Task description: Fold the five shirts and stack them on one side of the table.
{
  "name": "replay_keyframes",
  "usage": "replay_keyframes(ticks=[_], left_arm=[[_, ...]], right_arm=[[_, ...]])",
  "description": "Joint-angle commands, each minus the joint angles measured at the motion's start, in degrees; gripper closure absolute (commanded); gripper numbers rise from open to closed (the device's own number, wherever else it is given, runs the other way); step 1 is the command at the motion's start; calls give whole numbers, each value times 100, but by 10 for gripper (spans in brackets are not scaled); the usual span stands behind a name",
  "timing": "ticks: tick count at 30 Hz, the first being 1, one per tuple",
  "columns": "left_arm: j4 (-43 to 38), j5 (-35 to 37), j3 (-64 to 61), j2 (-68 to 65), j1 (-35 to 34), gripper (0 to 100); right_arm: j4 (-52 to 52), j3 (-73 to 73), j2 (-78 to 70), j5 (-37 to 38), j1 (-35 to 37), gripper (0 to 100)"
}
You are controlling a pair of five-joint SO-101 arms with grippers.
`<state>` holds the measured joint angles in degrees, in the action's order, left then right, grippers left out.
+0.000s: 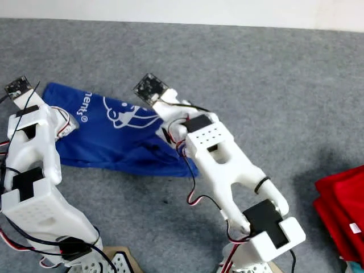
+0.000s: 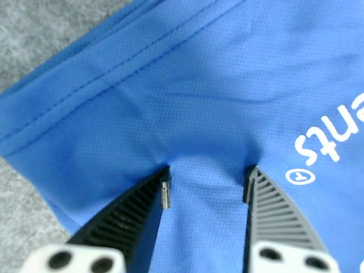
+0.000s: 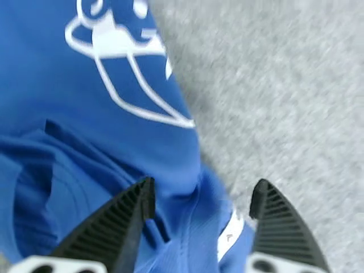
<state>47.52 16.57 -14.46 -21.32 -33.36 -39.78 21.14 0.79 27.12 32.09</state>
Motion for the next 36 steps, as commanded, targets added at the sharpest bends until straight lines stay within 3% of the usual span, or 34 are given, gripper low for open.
replay_keyframes(ticks=[1,4,5,9,11,13,15,21,30,36], left_arm=[[-18,35,-40,4,-215,780],[-18,35,-40,4,-215,780],[-18,35,-40,4,-215,780],[-18,35,-40,4,-215,780],[-18,35,-40,4,-215,780],[-18,35,-40,4,-215,780],[-18,35,-40,4,-215,780],[-18,44,-40,4,-215,780],[-18,44,-40,4,-215,780],[-18,44,-40,4,-215,780]], right_arm=[[-505,-259,840,26,233,865],[-1191,57,1684,26,514,995],[-1297,242,1938,18,629,992],[-1349,1165,2598,-281,1182,951],[-1349,1473,2633,-378,1473,885],[-1095,1631,2633,-563,1657,827],[-681,1842,2607,-703,1727,830],[286,1886,1516,-686,1692,925],[347,-180,-497,-703,699,929],[347,-708,-655,-695,435,929]])
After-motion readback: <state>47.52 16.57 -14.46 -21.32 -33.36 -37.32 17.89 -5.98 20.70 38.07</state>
